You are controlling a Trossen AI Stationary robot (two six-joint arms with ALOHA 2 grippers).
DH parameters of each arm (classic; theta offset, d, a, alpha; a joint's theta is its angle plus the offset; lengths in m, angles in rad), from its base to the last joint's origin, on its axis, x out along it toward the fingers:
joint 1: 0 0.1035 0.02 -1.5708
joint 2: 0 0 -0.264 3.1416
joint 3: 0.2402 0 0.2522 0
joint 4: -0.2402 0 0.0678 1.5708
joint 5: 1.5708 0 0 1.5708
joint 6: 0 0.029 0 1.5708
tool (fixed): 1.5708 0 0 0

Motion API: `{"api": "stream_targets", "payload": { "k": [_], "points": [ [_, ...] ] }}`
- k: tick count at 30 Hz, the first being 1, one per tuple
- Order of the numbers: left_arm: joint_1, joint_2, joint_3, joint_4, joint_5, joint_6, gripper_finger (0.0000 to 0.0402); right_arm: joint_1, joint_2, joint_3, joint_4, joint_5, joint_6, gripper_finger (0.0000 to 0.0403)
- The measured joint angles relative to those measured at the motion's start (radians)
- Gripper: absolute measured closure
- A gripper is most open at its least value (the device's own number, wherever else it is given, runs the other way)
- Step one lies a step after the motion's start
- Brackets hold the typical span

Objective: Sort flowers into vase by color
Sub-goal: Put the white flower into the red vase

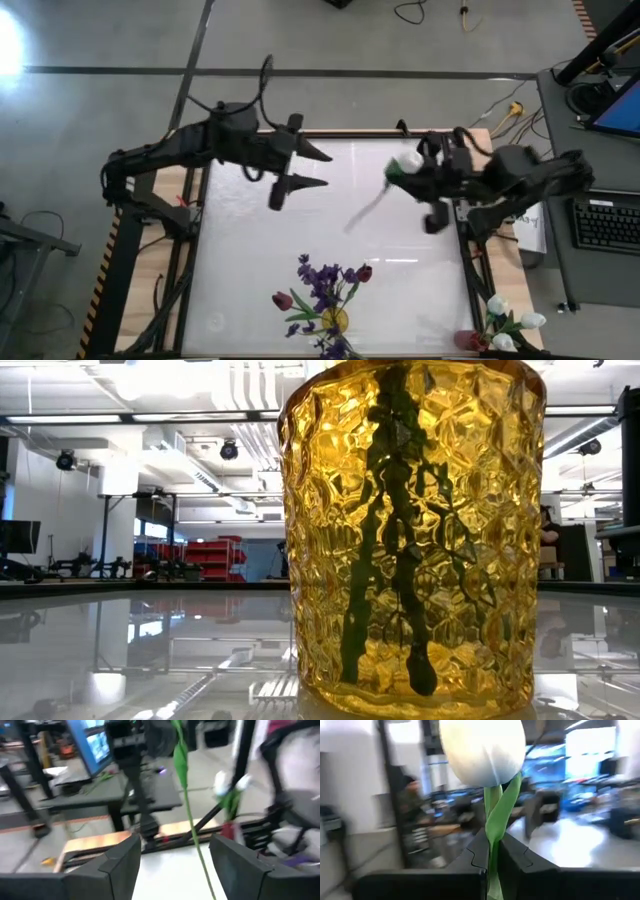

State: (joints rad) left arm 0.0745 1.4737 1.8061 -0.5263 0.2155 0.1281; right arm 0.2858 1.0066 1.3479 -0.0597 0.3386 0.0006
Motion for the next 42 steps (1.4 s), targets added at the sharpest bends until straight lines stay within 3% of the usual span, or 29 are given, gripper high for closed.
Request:
{"api": "stream_targets", "payload": {
  "k": [5,11,16,22,26,42],
  "points": [
    [-0.016,-0.034,0.000,0.054,0.049,-0.074,0.0191,0.000,-0.122,0.000,-0.210,-0.240,0.139,0.0390],
    [-0.058,-0.012,0.000,0.165,0.060,-0.158,0.0205,0.051,-0.209,0.000,-0.299,-0.508,0.177,0.0390],
    [-0.090,0.041,0.000,0.282,0.058,-0.271,0.0212,0.098,-0.213,0.000,-0.299,-0.745,0.227,0.0390],
    [-0.119,0.112,0.000,0.432,0.056,-0.384,0.0214,0.224,-0.142,-0.002,-0.287,-0.894,0.232,0.0390],
    [-0.133,0.158,0.000,0.485,0.054,-0.445,0.0215,0.321,-0.098,0.008,-0.234,-0.944,0.209,0.0390],
    [-0.140,0.237,0.000,0.596,0.022,-0.487,0.0215,0.610,-0.016,0.030,-0.199,-0.938,0.073,0.0390]
  ]
}}
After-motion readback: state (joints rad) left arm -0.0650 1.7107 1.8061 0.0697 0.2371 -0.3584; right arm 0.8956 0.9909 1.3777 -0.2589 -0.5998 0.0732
